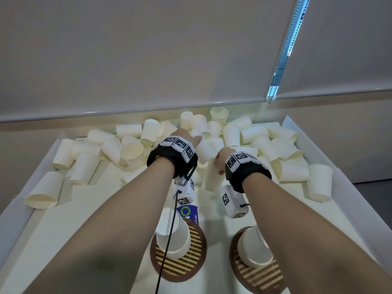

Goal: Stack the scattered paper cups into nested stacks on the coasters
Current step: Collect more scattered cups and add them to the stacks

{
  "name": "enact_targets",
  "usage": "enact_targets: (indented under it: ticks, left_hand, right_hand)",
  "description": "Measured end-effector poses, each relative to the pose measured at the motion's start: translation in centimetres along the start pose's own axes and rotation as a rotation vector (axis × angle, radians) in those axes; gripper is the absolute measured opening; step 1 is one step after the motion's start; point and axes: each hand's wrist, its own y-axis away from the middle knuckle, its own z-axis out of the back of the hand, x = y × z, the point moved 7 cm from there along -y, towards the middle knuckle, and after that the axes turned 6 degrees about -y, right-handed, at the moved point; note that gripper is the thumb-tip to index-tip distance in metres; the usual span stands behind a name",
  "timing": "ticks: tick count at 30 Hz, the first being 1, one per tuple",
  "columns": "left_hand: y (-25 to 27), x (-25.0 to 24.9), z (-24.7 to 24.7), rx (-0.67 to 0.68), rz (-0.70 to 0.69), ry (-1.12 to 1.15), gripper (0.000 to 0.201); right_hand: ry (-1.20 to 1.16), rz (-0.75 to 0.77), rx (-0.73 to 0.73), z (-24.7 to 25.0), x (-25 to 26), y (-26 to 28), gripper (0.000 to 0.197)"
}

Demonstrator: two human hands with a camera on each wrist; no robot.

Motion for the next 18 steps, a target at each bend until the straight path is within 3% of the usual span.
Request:
enact_targets:
  ticks: [4, 6, 8, 13, 15, 18]
  left_hand:
    - [3.7, 0.1, 4.4, -0.132, 0.007, 0.227, 0.055]
    - [6.4, -0.3, 6.2, -0.164, -0.012, 0.376, 0.059]
    - [8.5, -0.7, 6.6, -0.123, -0.026, 0.389, 0.064]
    - [14.6, -2.3, 5.1, 0.073, -0.063, 0.159, 0.094]
    - [16.5, -2.8, 4.2, 0.139, -0.090, 0.111, 0.106]
    - [19.0, -3.8, 3.6, 0.159, -0.131, 0.074, 0.115]
  right_hand:
    - [-0.059, -0.006, -0.142, 3.6, 1.3, 2.9, 0.031]
    - [-0.218, 0.025, -0.218, 5.8, 1.8, 4.8, 0.029]
    - [-0.324, 0.056, -0.342, 7.9, 1.8, 6.9, 0.026]
    - [-0.360, 0.240, -0.622, 12.3, 2.4, 12.8, 0.025]
    - [-0.368, 0.325, -0.595, 12.8, 2.7, 14.5, 0.021]
    - [-0.317, 0.391, -0.393, 11.8, 3.4, 17.1, 0.022]
